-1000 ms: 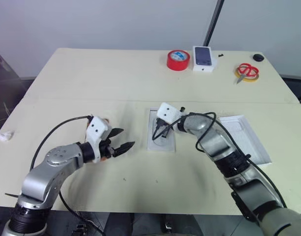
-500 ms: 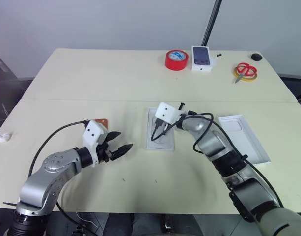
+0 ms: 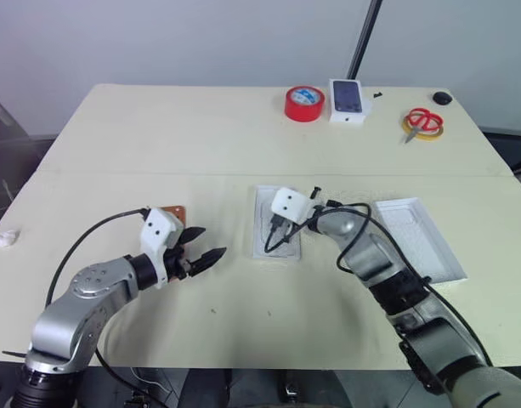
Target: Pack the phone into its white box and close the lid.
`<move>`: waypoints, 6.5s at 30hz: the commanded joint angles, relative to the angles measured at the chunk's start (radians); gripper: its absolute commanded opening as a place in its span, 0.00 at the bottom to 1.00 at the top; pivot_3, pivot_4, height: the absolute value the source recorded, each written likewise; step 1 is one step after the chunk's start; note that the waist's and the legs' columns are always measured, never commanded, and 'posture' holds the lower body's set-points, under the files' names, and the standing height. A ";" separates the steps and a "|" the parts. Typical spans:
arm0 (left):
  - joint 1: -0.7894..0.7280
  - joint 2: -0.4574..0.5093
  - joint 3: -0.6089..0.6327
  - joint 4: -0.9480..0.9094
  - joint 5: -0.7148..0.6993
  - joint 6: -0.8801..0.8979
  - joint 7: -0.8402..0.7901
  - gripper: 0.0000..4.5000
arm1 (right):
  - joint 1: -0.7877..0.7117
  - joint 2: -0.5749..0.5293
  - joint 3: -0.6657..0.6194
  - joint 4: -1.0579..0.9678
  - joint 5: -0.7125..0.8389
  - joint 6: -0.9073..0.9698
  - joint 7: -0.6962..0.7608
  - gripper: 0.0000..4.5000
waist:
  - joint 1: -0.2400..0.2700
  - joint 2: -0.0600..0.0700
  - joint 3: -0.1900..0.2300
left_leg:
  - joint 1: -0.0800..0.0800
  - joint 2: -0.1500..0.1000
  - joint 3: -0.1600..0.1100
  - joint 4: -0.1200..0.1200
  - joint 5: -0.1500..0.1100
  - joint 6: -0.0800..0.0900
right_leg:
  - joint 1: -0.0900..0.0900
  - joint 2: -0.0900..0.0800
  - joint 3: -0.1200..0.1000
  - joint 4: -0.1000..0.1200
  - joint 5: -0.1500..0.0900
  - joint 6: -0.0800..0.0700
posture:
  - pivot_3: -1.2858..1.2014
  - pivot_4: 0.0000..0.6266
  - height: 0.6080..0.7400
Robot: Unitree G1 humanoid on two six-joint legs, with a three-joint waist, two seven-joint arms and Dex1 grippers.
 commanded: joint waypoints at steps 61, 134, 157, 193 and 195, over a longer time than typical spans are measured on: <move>-0.265 -0.458 0.522 0.061 -0.417 0.947 0.643 0.99 | -0.097 0.209 0.223 -0.041 -0.006 0.034 0.237 0.00 | 0.006 -0.001 -0.002 | 0.001 -0.003 -0.002 0.001 0.000 0.000 | 0.004 -0.005 -0.002 0.000 0.000 0.000 | 0.52 0.24 0.94; -0.492 -0.437 -0.034 0.482 -1.003 0.376 0.959 0.60 | 0.316 -0.386 -0.474 -0.377 0.443 0.115 0.336 0.00 | 0.010 -0.003 -0.001 | -0.001 -0.004 -0.003 0.000 -0.001 0.002 | 0.006 0.001 -0.002 -0.009 0.001 0.001 | 0.52 0.24 0.94; -0.302 0.076 -0.108 0.123 -0.502 0.243 0.577 0.67 | 0.195 -0.352 -0.309 -0.292 0.371 0.063 0.298 0.00 | 0.005 -0.001 0.000 | 0.001 -0.003 -0.002 -0.001 0.000 0.000 | 0.005 0.002 -0.001 -0.008 0.000 0.001 | 0.52 0.24 0.94; -0.683 -0.446 -0.622 0.499 0.188 0.256 -0.019 0.11 | 0.388 -0.519 -0.232 -0.598 0.174 0.148 0.418 0.00 | 0.035 0.000 0.000 | -0.002 -0.007 -0.003 0.002 -0.001 0.002 | 0.005 -0.001 -0.001 -0.007 0.000 0.003 | 0.52 0.24 0.94; -0.681 -0.464 -0.623 0.494 0.189 0.271 -0.033 0.11 | 0.430 -0.552 -0.267 -0.613 0.180 0.147 0.428 0.00 | 0.035 0.000 0.000 | -0.001 -0.007 -0.003 0.002 -0.001 0.002 | 0.006 -0.001 -0.001 -0.007 0.000 0.003 | 0.52 0.24 0.94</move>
